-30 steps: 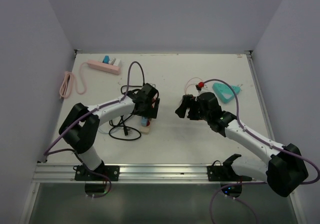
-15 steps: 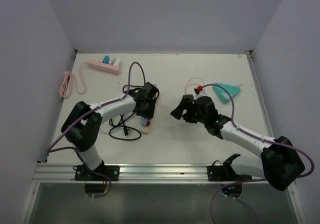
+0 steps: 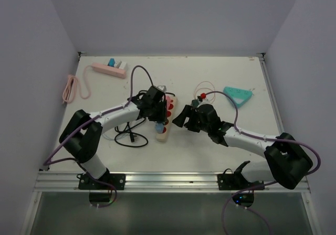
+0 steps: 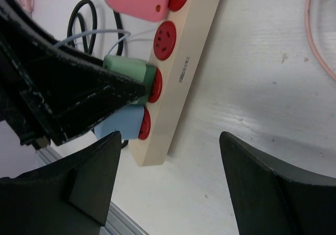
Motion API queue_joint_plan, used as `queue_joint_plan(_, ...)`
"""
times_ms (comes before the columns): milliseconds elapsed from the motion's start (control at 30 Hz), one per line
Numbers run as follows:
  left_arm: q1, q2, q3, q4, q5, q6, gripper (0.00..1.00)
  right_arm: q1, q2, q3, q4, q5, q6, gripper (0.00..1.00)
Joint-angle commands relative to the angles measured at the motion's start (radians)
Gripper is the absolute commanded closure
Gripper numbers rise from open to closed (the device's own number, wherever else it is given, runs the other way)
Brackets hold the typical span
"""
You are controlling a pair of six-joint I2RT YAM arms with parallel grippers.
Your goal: Pull the plug off the socket
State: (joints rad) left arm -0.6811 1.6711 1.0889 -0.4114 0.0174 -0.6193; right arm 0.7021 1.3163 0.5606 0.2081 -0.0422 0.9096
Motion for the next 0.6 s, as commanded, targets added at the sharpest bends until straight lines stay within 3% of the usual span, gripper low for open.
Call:
queue_joint_plan(0, -0.001, -0.099, -0.043, 0.12, 0.079, 0.0, 0.85, 0.002, 0.027, 0.027, 0.057, 0.087, 0.035, 0.21)
queue_joint_plan(200, -0.001, -0.12, -0.096, 0.161, 0.11, 0.0, 0.85, 0.0, 0.15, 0.081, 0.091, 0.127, 0.112, 0.22)
queue_joint_plan(567, -0.001, -0.143, -0.15, 0.194, 0.107, -0.005, 0.88, -0.004, 0.376, 0.134, 0.275, 0.047, 0.184, 0.25)
